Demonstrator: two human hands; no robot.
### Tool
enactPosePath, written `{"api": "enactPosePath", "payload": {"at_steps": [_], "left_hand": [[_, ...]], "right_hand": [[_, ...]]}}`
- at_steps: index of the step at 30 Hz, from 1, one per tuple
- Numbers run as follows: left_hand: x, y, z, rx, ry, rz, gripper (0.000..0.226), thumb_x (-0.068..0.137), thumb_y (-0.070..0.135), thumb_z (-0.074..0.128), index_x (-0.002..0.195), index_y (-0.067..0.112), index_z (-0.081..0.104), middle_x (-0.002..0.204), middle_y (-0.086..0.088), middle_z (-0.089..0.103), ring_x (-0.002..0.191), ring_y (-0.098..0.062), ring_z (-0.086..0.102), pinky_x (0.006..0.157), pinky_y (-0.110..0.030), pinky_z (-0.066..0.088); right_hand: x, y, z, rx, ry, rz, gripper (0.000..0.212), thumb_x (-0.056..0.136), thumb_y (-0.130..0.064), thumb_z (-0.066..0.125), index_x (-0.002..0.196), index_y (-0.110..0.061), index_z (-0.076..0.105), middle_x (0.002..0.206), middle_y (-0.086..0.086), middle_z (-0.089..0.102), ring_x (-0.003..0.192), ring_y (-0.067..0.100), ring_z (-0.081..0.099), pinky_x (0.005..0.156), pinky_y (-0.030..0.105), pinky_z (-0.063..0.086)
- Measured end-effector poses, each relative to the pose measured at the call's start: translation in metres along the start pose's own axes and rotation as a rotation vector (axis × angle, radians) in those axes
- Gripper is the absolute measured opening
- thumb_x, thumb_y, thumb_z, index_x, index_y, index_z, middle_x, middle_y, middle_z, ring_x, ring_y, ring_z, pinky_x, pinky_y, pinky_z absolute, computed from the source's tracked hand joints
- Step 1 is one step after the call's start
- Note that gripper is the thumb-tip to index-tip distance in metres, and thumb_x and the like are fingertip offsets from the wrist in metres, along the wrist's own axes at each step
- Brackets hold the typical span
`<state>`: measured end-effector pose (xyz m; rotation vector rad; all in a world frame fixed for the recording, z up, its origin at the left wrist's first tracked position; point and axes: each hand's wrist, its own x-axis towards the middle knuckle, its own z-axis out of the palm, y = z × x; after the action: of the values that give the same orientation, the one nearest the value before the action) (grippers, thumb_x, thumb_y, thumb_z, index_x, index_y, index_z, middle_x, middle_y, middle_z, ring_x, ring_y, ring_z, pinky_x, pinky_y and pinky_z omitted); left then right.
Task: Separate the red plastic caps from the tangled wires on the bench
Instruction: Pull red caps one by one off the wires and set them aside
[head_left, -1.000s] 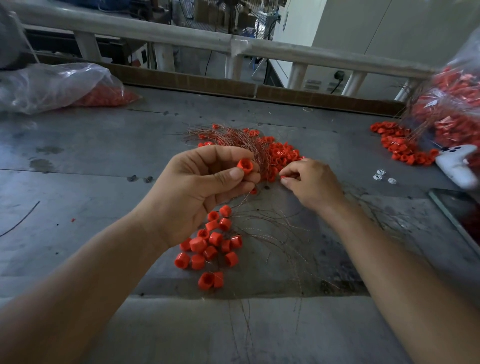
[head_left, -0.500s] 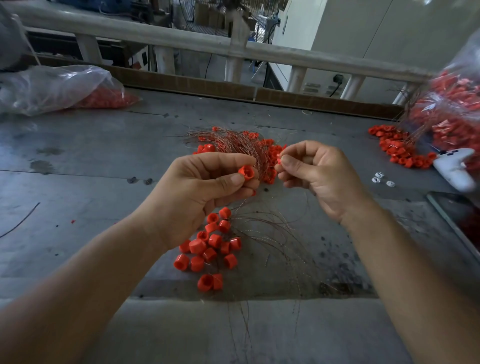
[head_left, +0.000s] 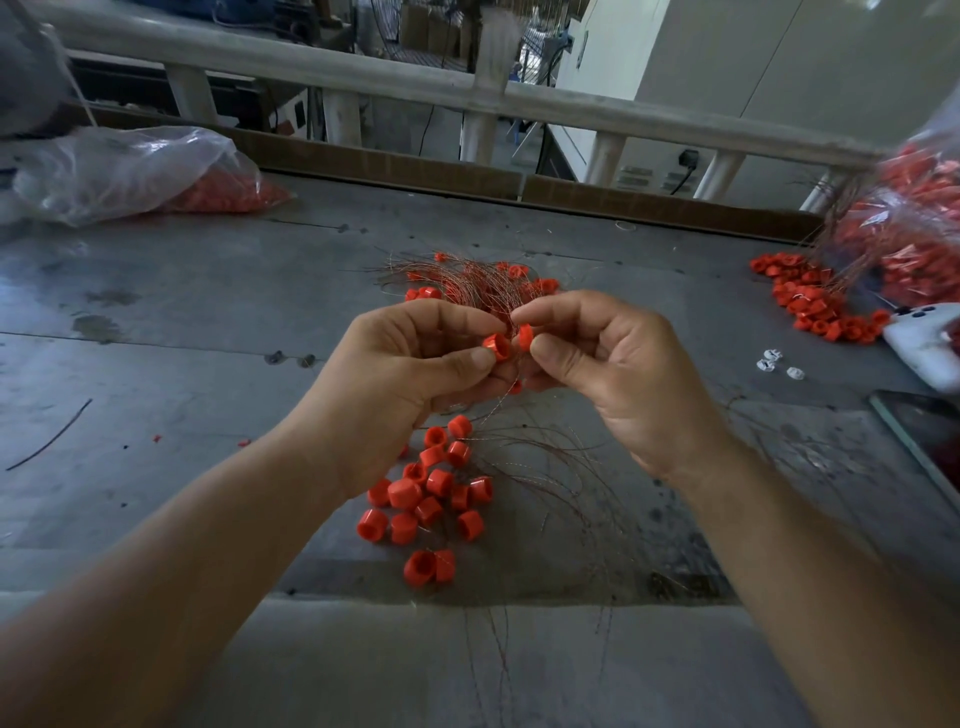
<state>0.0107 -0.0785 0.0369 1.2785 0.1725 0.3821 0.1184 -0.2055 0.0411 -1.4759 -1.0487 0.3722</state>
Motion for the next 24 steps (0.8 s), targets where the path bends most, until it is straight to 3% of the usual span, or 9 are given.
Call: {"api": "enactPosePath", "payload": {"at_steps": [10,18,24], "left_hand": [[0.000,-0.002,0.001,0.063,0.033,0.023,0.021,0.059,0.006,0.061,0.079,0.006,0.065,0.069,-0.004,0.071,0.067,-0.012,0.069,0.061,-0.017,0.053],[0.000,-0.001,-0.002,0.109,0.051,0.034,0.021,0.058,0.009,0.061,0.078,0.011,0.067,0.069,-0.004,0.072,0.067,-0.013,0.070,0.061,-0.017,0.054],[0.000,-0.002,-0.001,0.160,0.071,0.051,0.023,0.057,0.012,0.063,0.079,0.013,0.068,0.071,-0.004,0.073,0.068,-0.013,0.070,0.063,-0.018,0.055]], "right_hand": [[-0.005,0.002,0.007,-0.242,0.056,-0.142,0.030,0.083,-0.006,0.061,0.093,-0.034,0.059,0.081,-0.016,0.063,0.075,0.000,0.064,0.069,0.013,0.050],[-0.006,0.005,0.013,-0.373,0.125,-0.222,0.030,0.081,-0.007,0.063,0.108,-0.020,0.058,0.091,-0.018,0.061,0.089,-0.001,0.062,0.077,0.014,0.050],[-0.007,0.008,0.016,-0.376,0.159,-0.211,0.024,0.080,-0.006,0.065,0.103,-0.011,0.065,0.085,-0.014,0.063,0.082,0.000,0.064,0.073,0.015,0.052]]}}
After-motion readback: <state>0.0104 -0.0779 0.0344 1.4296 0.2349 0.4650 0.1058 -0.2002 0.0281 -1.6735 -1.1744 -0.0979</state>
